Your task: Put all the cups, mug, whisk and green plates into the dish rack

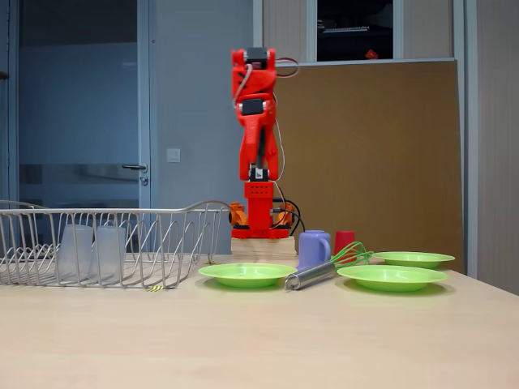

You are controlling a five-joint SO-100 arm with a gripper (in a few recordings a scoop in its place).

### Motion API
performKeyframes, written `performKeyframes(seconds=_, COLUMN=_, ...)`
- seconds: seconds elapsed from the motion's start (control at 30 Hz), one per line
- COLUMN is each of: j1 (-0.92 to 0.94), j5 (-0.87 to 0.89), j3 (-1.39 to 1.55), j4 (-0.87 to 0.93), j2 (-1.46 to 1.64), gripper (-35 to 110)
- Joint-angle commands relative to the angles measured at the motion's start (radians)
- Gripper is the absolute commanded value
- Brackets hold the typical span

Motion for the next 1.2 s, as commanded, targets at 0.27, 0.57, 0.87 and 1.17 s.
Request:
performKeyframes(seconds=0.27, j1=-0.730, j5=1.112, j3=0.313, j4=-0.176, j2=0.187, gripper=20)
performKeyframes(seconds=0.57, j1=-1.092, j5=1.600, j3=0.548, j4=-0.419, j2=0.210, gripper=22)
performKeyframes(seconds=0.87, j1=-1.192, j5=1.690, j3=0.822, j4=-0.646, j2=0.276, gripper=26)
performKeyframes(seconds=1.17, j1=-1.198, j5=1.669, j3=0.885, j4=-0.788, j2=0.222, gripper=28)
